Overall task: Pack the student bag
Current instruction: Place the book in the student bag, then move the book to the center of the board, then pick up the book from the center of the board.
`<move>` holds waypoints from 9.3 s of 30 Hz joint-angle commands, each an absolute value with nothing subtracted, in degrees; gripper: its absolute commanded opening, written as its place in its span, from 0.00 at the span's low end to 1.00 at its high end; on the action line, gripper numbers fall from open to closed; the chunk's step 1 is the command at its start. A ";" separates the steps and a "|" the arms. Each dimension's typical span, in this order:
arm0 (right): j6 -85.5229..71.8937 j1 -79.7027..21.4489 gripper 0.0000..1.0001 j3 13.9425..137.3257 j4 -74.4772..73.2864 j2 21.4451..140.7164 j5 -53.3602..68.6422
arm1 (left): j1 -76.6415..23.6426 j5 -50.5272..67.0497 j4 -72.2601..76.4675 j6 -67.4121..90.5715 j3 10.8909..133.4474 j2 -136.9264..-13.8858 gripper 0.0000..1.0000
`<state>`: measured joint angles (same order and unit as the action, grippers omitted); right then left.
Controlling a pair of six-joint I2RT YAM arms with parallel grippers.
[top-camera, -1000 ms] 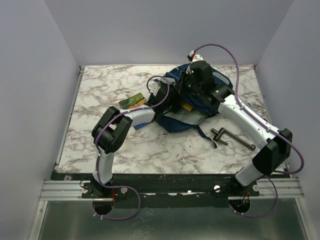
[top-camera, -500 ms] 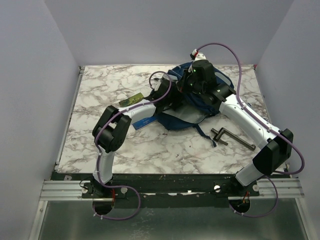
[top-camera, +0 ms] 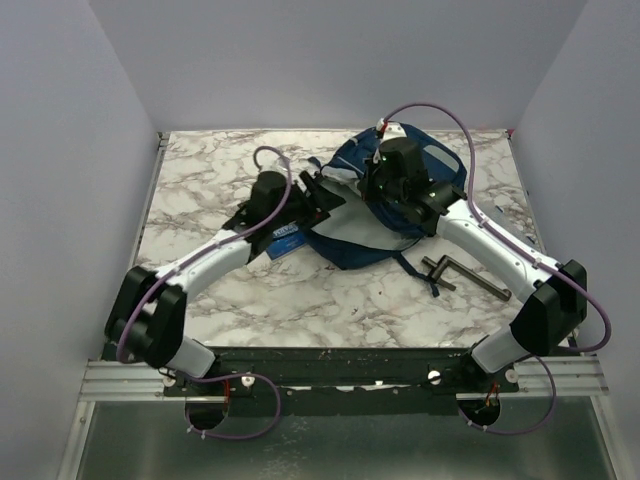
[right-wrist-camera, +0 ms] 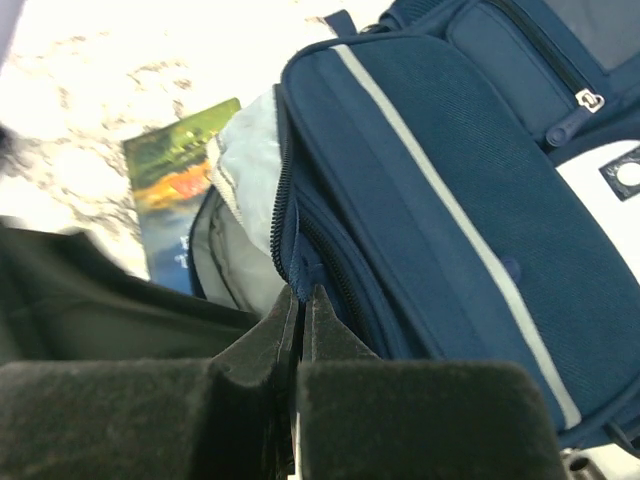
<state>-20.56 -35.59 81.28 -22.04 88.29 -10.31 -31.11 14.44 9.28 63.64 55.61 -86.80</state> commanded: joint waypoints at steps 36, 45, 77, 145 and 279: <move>-30.41 -40.34 0.64 98.02 -12.75 118.32 14.19 | 1.77 24.36 -20.31 54.78 52.44 -90.06 0.70; -25.68 -40.58 0.66 112.61 -19.95 135.25 6.05 | 0.18 20.92 -21.29 58.52 55.04 -93.59 0.70; -44.59 -41.14 0.62 87.98 -0.82 123.24 31.85 | -6.72 27.63 -30.70 62.55 60.65 -106.10 0.68; -67.12 -59.47 0.67 49.62 -2.23 93.97 1.76 | -5.45 19.01 -37.67 38.94 50.75 -84.62 0.75; -63.04 -52.98 0.84 32.32 2.02 73.47 -0.38 | -20.93 31.28 -6.81 61.34 27.35 -66.78 0.00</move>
